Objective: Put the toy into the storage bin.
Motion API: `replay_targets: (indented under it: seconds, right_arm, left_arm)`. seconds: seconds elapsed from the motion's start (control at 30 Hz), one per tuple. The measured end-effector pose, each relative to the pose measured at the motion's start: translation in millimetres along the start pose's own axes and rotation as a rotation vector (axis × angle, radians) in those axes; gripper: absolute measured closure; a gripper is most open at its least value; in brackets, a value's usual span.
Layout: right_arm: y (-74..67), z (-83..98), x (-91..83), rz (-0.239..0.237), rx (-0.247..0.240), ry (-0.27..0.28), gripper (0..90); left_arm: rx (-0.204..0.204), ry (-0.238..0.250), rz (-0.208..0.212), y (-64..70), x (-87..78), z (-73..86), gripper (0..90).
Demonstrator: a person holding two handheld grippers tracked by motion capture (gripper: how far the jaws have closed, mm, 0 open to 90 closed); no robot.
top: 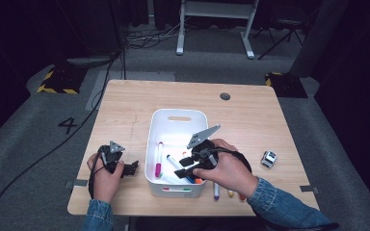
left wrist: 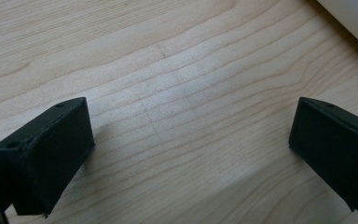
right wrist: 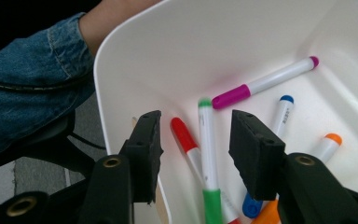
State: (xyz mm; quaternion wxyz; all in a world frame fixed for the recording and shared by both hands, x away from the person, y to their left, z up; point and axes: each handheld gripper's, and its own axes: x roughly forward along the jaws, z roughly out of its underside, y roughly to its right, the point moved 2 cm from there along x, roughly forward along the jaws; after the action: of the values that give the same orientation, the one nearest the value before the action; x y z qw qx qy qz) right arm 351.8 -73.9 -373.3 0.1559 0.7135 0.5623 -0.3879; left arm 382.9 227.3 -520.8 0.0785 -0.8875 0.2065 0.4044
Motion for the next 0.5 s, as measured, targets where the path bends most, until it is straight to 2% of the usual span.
replay_targets:
  seconds: [0.03, 0.07, 0.1, 0.17, 0.27, 0.3, 0.4, 0.5]
  right_arm:
    - [0.0, 0.0, 0.0, 0.000, 0.000, 0.000, 53.1]
    - [1.0, -0.7, -8.3, 0.019, -0.019, 0.053, 50.8]
    - [2.4, -0.3, -13.1, 0.027, -0.021, 0.067, 50.8]
    - [3.8, 0.4, -17.7, 0.031, -0.017, 0.082, 50.9]
    - [11.0, 5.1, -36.5, 0.064, 0.002, 0.133, 51.5]
    - [11.0, 5.1, -36.5, 0.064, 0.002, 0.133, 51.5]
    - [20.8, 13.6, -53.9, 0.098, 0.036, 0.165, 52.5]
    - [26.1, 18.6, -61.6, 0.119, 0.050, 0.168, 53.0]
  left_arm:
    - [0.000, 0.000, 0.000, 0.0, 0.0, 0.0, 0.0]
    - [0.000, 0.000, 0.000, 0.0, 0.0, 0.0, 0.0]
    - [0.000, 0.000, 0.000, 0.0, 0.0, 0.0, 0.0]
    - [0.000, 0.000, 0.000, 0.1, 0.0, 0.0, 0.0]
    - [-0.001, 0.000, 0.001, 0.1, 0.1, 0.0, 0.0]
    - [-0.001, 0.000, 0.001, 0.1, 0.1, 0.0, 0.0]
    - [-0.001, 0.000, 0.001, 0.0, 0.1, 0.0, 0.0]
    - [0.000, 0.000, 0.001, 0.0, 0.1, 0.0, 0.0]
